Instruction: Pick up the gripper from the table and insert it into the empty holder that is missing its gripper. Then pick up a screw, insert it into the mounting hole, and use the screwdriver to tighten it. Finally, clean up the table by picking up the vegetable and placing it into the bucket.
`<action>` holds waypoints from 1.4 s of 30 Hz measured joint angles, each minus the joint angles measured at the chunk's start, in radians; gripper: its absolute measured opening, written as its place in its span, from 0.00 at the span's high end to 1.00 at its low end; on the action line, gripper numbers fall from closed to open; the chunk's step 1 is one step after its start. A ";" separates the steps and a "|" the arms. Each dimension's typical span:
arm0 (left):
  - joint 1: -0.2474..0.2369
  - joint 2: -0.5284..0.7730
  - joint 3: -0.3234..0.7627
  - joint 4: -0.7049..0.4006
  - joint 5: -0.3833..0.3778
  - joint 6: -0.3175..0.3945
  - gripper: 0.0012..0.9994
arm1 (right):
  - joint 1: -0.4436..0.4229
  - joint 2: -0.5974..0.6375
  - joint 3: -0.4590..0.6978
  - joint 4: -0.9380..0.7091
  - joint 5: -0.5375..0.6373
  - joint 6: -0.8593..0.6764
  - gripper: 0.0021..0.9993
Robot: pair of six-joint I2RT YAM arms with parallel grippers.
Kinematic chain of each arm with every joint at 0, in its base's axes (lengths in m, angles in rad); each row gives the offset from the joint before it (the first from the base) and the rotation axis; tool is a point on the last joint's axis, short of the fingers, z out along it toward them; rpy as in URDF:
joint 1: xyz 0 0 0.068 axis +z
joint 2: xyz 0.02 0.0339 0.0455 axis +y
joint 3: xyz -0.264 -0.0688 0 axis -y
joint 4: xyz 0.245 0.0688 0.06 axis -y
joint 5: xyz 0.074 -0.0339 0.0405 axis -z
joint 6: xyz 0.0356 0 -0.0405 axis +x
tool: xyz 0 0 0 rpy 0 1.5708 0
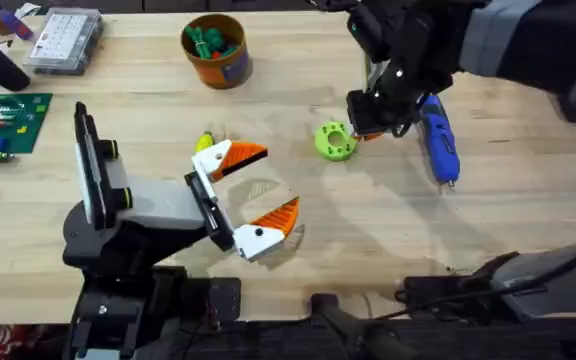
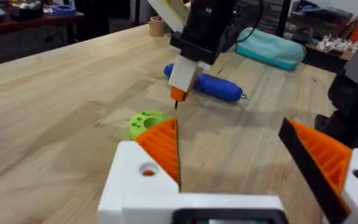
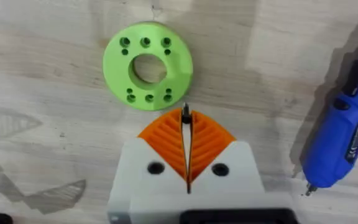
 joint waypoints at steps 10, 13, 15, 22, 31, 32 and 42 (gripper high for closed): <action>0.000 0.000 0.000 0.000 0.000 0.000 0.01 | 0.000 -0.024 0.030 -0.036 0.007 -0.020 1.00; 0.000 0.000 0.000 0.000 0.000 0.000 0.01 | 0.000 -0.051 0.054 -0.074 0.007 -0.038 1.00; 0.000 0.000 0.000 0.000 0.000 0.000 0.01 | 0.001 -0.067 0.084 -0.109 0.007 -0.058 1.00; 0.000 0.000 0.000 0.000 0.000 0.000 0.01 | 0.027 -0.092 0.243 -0.233 0.014 -0.137 1.00; 0.000 0.000 0.000 0.000 0.001 0.000 0.01 | 0.117 -0.091 0.428 -0.326 0.014 -0.224 1.00; 0.000 0.000 0.000 0.000 0.001 0.000 0.01 | 0.125 -0.091 0.446 -0.333 0.014 -0.229 1.00; 0.000 0.000 0.000 0.000 0.001 0.000 0.01 | 0.155 -0.071 0.579 -0.393 -0.042 -0.302 1.00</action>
